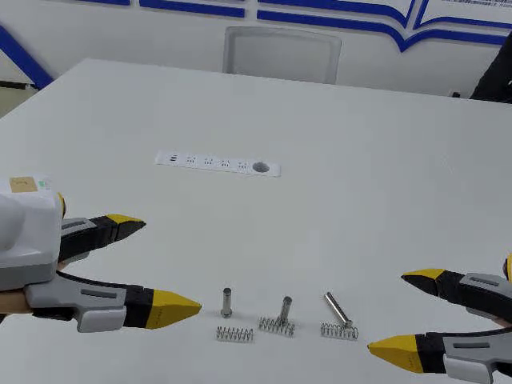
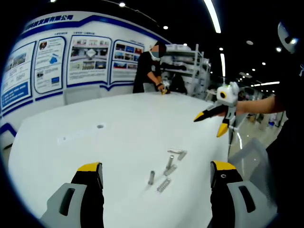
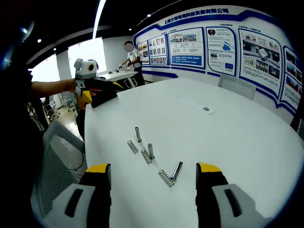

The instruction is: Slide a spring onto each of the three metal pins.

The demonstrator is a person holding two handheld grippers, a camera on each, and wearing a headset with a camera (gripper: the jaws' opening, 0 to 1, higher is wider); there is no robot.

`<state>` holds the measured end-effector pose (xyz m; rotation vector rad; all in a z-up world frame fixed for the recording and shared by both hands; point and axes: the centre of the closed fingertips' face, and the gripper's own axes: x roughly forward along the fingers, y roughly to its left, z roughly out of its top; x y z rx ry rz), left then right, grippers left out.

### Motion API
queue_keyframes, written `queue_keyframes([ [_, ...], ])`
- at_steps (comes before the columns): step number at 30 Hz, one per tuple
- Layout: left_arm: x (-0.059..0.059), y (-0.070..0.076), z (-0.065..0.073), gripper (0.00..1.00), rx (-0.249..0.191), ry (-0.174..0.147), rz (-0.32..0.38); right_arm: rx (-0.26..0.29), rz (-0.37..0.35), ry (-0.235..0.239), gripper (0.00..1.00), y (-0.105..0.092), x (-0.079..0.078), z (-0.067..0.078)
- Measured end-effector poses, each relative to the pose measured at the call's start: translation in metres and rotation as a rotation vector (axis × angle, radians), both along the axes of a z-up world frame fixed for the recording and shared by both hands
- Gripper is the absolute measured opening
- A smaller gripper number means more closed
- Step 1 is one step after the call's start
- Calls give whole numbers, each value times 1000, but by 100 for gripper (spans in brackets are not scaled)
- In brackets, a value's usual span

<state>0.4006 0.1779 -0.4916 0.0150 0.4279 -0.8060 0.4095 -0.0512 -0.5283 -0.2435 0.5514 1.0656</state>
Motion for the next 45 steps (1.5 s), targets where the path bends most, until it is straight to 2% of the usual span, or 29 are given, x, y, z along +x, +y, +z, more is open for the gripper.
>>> queue_keyframes([
  [10, 2, 3, 0, 95, 1, -2, 9, -2, 0, 6, 73, 0, 0, -1],
  [18, 3, 1, -2, 95, -14, 6, 8, -10, 0, 6, 73, 1, 3, -3],
  [24, 2, -1, -5, 95, -8, 8, -1, -15, 0, 15, 73, 1, 5, -6],
  [32, -1, -5, -12, 95, 10, 22, -20, -18, 0, 22, 72, 3, 8, -9],
  [45, -1, -8, -19, 95, 3, 39, -22, -23, -5, 41, 68, 10, 16, -20],
])
